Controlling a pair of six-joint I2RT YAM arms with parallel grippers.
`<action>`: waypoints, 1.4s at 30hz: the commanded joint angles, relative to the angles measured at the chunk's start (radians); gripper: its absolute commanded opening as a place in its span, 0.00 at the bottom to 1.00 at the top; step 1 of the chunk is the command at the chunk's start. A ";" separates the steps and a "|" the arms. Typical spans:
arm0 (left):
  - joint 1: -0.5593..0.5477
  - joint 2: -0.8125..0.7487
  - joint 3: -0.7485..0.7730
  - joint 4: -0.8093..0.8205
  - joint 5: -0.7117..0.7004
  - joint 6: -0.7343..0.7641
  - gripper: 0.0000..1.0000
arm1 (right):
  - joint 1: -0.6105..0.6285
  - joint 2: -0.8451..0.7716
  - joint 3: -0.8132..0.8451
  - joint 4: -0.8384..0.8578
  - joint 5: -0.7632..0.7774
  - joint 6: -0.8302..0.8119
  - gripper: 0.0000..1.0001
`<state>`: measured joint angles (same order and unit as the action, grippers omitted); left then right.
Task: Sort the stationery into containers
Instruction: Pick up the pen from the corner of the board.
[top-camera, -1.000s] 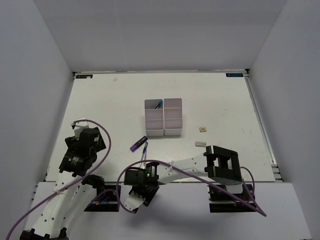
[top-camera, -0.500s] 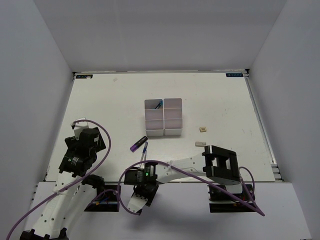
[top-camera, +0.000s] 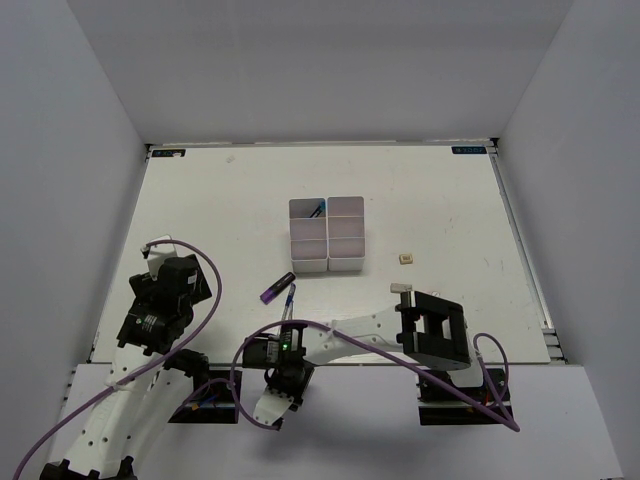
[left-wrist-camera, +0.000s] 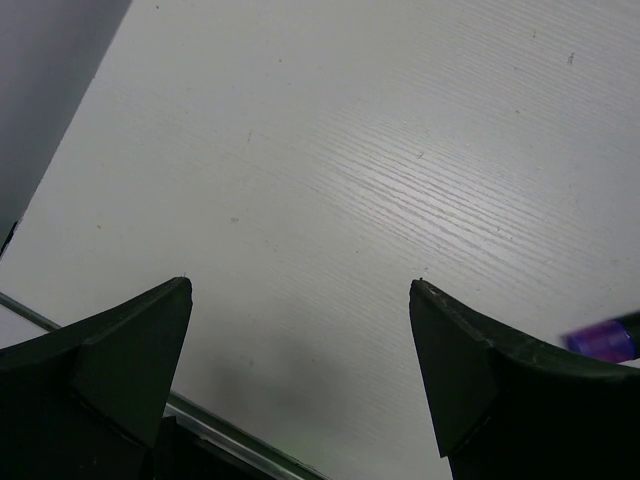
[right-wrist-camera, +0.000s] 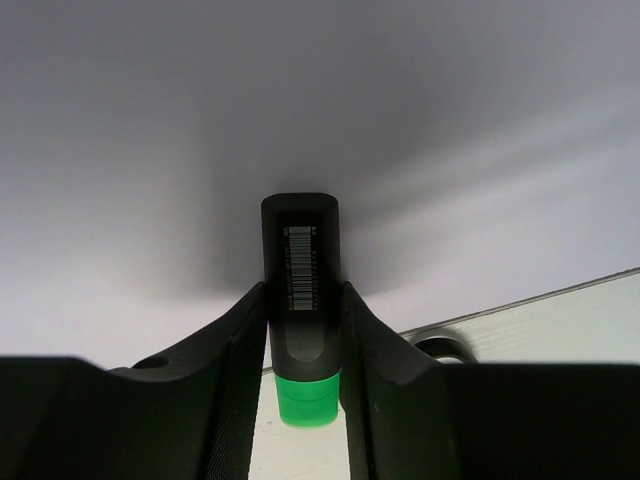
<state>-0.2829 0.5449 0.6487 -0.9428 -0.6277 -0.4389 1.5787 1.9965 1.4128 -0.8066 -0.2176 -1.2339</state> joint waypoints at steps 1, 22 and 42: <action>0.007 -0.010 -0.003 -0.002 -0.015 -0.008 1.00 | 0.007 0.102 -0.081 -0.132 -0.062 0.048 0.14; 0.007 0.003 -0.027 0.062 0.095 0.038 1.00 | -0.306 -0.473 -0.146 0.203 0.296 0.383 0.00; 0.007 0.058 -0.034 0.119 0.333 0.115 1.00 | -0.691 -0.087 0.360 0.124 0.830 -0.217 0.00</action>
<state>-0.2829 0.6109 0.6159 -0.8421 -0.3199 -0.3355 0.8906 1.8702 1.6947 -0.5865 0.5537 -1.2995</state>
